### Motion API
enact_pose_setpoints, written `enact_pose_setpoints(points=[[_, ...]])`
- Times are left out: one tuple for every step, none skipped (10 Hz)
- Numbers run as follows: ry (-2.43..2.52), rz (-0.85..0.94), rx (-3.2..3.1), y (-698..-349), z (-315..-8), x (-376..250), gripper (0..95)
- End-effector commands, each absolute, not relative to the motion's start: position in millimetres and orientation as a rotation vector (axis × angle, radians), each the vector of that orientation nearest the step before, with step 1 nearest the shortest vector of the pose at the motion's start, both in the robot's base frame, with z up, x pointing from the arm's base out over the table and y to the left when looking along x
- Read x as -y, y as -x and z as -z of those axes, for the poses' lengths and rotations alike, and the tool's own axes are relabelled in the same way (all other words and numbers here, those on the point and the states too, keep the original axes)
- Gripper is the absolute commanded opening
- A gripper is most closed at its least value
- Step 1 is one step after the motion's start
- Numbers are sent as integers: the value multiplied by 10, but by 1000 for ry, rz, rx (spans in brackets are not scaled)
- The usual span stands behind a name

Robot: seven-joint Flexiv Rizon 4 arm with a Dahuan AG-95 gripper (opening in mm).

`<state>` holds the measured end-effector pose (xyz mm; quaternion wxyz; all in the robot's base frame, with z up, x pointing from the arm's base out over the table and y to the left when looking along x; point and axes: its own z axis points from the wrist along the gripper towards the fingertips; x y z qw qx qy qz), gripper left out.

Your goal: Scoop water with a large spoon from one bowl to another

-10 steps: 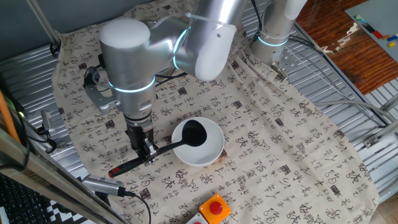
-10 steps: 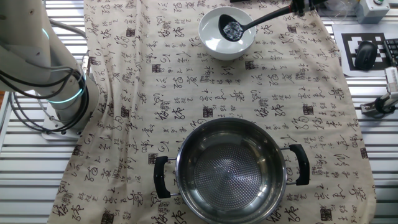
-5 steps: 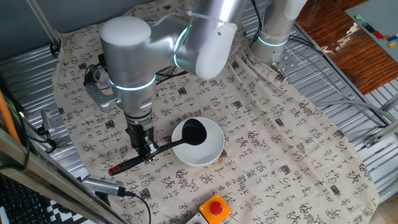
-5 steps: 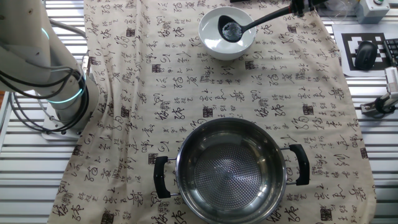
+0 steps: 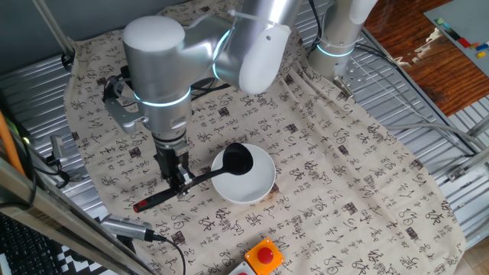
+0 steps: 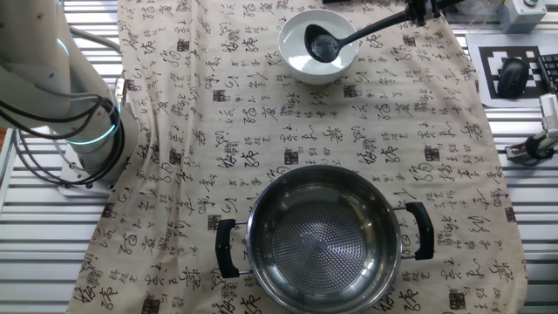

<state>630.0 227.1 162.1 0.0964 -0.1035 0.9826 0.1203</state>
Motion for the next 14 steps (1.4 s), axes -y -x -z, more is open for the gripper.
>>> enact_pose_setpoints(points=[[307, -356, -2911, -6300, -1619, -2271, 0], [307, -356, -2911, -6300, -1619, -2268, 0], [308, -356, -2910, -6300, -1618, -2266, 0], [308, -357, -2910, -6300, -1617, -2261, 0], [297, -364, -2911, -6301, -1617, -2262, 0], [285, -367, -2914, -6296, -1625, -2293, 0], [274, -361, -2918, -6296, -1632, -2342, 0], [267, -356, -2920, -6303, -1632, -2382, 0], [260, -356, -2920, -6316, -1629, -2428, 0], [261, -354, -2920, -6319, -1628, -2437, 0], [263, -353, -2920, -6318, -1628, -2436, 0], [282, -342, -2920, -6313, -1622, -2375, 0], [296, -345, -2917, -6316, -1612, -2317, 0], [302, -353, -2914, -6318, -1606, -2287, 0]])
